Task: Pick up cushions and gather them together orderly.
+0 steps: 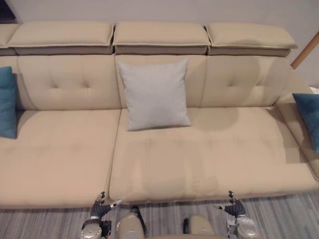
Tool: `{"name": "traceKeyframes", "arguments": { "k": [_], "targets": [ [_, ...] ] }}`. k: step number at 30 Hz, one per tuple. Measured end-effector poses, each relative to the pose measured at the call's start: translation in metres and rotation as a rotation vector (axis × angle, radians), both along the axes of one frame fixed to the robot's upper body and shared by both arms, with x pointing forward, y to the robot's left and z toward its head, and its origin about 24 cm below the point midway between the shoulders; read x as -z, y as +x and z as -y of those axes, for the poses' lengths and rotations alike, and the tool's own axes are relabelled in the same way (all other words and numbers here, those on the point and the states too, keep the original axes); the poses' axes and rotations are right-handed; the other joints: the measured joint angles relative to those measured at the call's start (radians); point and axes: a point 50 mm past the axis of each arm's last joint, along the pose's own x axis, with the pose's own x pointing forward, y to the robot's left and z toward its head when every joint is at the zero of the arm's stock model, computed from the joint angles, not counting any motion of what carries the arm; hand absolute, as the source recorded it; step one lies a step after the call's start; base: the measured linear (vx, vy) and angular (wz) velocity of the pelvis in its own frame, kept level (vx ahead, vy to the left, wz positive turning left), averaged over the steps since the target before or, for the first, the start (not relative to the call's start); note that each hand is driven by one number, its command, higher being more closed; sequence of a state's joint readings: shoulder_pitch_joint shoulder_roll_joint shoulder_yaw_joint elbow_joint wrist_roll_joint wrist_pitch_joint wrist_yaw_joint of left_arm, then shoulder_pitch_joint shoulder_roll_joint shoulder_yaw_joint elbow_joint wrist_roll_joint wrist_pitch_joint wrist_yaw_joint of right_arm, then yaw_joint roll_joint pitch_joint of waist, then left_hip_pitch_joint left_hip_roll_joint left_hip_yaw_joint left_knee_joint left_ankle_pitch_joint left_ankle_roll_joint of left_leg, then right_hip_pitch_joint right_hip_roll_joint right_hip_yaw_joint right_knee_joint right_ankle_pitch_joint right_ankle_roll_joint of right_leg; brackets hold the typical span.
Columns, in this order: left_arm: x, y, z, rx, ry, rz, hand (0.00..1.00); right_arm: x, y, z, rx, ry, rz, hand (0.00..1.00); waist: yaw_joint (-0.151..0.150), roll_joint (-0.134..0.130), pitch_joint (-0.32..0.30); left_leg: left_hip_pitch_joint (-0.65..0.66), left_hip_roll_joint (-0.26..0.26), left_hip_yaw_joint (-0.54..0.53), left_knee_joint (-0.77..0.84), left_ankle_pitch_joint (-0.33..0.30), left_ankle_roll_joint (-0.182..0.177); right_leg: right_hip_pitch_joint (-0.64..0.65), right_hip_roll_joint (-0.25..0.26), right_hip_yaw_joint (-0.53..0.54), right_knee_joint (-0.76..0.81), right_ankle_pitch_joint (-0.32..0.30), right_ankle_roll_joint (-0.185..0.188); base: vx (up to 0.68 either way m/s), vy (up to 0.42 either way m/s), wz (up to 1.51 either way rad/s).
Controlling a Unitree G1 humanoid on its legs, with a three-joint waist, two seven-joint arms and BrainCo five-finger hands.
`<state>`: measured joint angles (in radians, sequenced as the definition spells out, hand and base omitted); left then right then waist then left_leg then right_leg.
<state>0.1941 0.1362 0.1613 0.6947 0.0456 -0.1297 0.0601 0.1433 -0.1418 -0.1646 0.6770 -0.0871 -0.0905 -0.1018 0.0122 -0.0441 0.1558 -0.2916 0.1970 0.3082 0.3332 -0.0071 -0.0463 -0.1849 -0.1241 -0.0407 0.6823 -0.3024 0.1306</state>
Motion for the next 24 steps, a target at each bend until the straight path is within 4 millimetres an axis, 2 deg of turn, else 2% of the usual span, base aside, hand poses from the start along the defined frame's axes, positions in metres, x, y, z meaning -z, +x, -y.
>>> {"name": "traceKeyframes", "arguments": {
  "k": [1,2,3,4,5,7,8,9,11,12,13,14,16,17,20,22,23,24],
  "targets": [
    [0.001,0.001,0.008,-0.017,-0.029,0.012,0.00,-0.005,0.006,0.003,0.010,-0.013,0.028,0.00,0.015,0.018,0.000,-0.017,0.012,0.001,-0.049,0.040,-0.010,0.010,0.018,-0.017,-0.089,-0.024,-0.029,-0.36,-0.221,-0.36],
    [0.001,0.001,0.012,-0.022,-0.043,0.016,0.00,-0.009,0.014,0.003,0.016,-0.018,0.057,0.00,0.018,0.025,0.011,-0.030,0.010,0.002,-0.093,0.083,-0.018,0.010,0.027,-0.033,-0.153,-0.060,-0.081,-0.34,-0.200,-0.14],
    [0.004,0.002,0.020,-0.027,-0.068,0.008,0.00,-0.011,0.019,0.006,0.026,-0.028,0.066,0.00,0.007,0.056,0.032,-0.033,0.019,-0.013,-0.124,0.104,-0.027,0.005,0.044,-0.052,-0.158,-0.055,-0.099,-0.34,-0.198,0.12],
    [0.005,0.002,0.023,-0.025,-0.082,0.006,0.00,-0.012,0.019,0.008,0.031,-0.029,0.065,0.00,-0.002,0.067,0.036,-0.031,0.021,-0.022,-0.146,0.107,-0.036,0.002,0.051,-0.063,-0.157,-0.050,-0.108,-0.36,-0.157,0.33],
    [0.006,0.001,0.029,-0.009,-0.092,-0.001,0.00,-0.009,0.013,0.009,0.046,-0.022,0.051,0.00,-0.001,0.065,0.038,-0.024,0.021,-0.035,-0.172,0.086,-0.066,-0.008,0.051,-0.079,-0.164,-0.035,-0.127,-0.30,-0.098,0.14],
    [0.008,-0.002,0.034,-0.008,-0.106,-0.008,0.00,-0.008,0.010,0.009,0.077,-0.008,0.050,0.00,0.004,0.064,0.038,-0.025,0.018,-0.052,-0.068,0.079,-0.054,-0.017,0.046,-0.074,-0.168,-0.018,-0.145,-0.24,-0.073,-0.11],
    [0.009,-0.006,0.036,-0.013,-0.112,-0.018,0.00,-0.008,0.010,0.009,0.086,-0.002,0.055,0.00,-0.001,0.065,0.035,-0.017,0.003,-0.065,0.033,0.014,-0.041,-0.030,0.043,-0.057,-0.175,-0.006,-0.145,-0.18,-0.027,-0.31],
    [0.010,-0.007,0.036,-0.014,-0.113,-0.019,0.00,-0.009,0.010,0.009,0.089,-0.003,0.060,0.00,0.002,0.064,0.035,-0.003,-0.008,-0.083,0.081,-0.037,-0.044,-0.043,0.046,-0.032,-0.181,0.008,-0.138,-0.16,-0.004,-0.43],
    [0.010,-0.011,0.037,-0.019,-0.117,-0.023,0.00,-0.011,0.013,0.006,0.083,0.001,0.074,0.00,0.005,0.070,0.034,0.045,-0.025,-0.132,0.078,-0.109,-0.053,-0.067,0.065,0.020,-0.185,0.031,-0.129,-0.08,0.049,-0.73],
    [0.011,-0.013,0.038,-0.018,-0.119,-0.030,0.00,-0.011,0.015,0.005,0.082,0.004,0.081,0.00,0.003,0.081,0.030,0.069,-0.030,-0.145,0.044,-0.130,-0.062,-0.078,0.075,0.041,-0.184,0.038,-0.121,-0.07,0.089,-0.76],
    [0.011,-0.012,0.039,-0.015,-0.119,-0.028,0.00,-0.011,0.014,0.004,0.082,0.005,0.081,0.00,0.002,0.085,0.027,0.084,-0.030,-0.142,0.027,-0.144,-0.062,-0.085,0.079,0.055,-0.183,0.043,-0.116,-0.10,0.117,-0.59],
    [0.009,-0.007,0.039,-0.008,-0.119,-0.017,0.00,-0.010,0.011,0.003,0.086,0.010,0.074,0.00,-0.002,0.074,0.026,0.101,-0.037,-0.124,0.009,-0.145,-0.062,-0.083,0.077,0.081,-0.195,0.053,-0.099,-0.10,0.124,-0.55],
    [0.008,0.000,0.042,0.013,-0.121,-0.002,0.00,-0.010,0.009,0.005,0.093,0.006,0.075,0.00,-0.002,0.071,0.020,0.115,-0.039,-0.089,-0.013,-0.154,-0.061,-0.081,0.078,0.110,-0.231,0.078,-0.082,-0.08,0.123,-0.59],
    [0.006,0.005,0.045,0.027,-0.123,0.010,0.00,-0.013,0.010,0.006,0.096,0.002,0.086,0.00,-0.008,0.073,0.019,0.121,-0.040,-0.056,-0.018,-0.159,-0.054,-0.084,0.089,0.139,-0.264,0.104,-0.068,-0.04,0.120,-0.61],
    [0.004,0.011,0.045,0.033,-0.119,0.023,0.00,-0.016,0.017,0.004,0.096,0.003,0.108,0.00,-0.029,0.075,0.018,0.123,-0.039,0.005,0.003,-0.184,-0.046,-0.102,0.110,0.224,-0.311,0.163,-0.057,-0.02,0.160,-0.94],
    [0.000,0.018,0.045,0.039,-0.118,0.048,0.00,-0.016,0.018,0.002,0.100,0.009,0.114,0.00,-0.038,0.076,0.019,0.129,-0.022,0.072,0.039,-0.207,-0.028,-0.129,0.134,0.289,-0.331,0.215,-0.043,-0.01,0.148,-1.59],
    [-0.003,0.021,0.044,0.036,-0.111,0.065,0.00,-0.019,0.022,-0.001,0.099,0.018,0.137,0.00,-0.037,0.076,0.019,0.138,-0.005,0.101,0.067,-0.227,-0.016,-0.161,0.152,0.283,-0.333,0.255,-0.047,-0.01,0.089,-1.97],
    [-0.003,0.020,0.043,0.036,-0.108,0.067,0.00,-0.020,0.024,-0.003,0.099,0.021,0.146,0.00,-0.033,0.076,0.019,0.149,0.005,0.118,0.067,-0.236,-0.015,-0.174,0.152,0.260,-0.341,0.270,-0.059,-0.04,0.022,-2.37]
  ]
}}
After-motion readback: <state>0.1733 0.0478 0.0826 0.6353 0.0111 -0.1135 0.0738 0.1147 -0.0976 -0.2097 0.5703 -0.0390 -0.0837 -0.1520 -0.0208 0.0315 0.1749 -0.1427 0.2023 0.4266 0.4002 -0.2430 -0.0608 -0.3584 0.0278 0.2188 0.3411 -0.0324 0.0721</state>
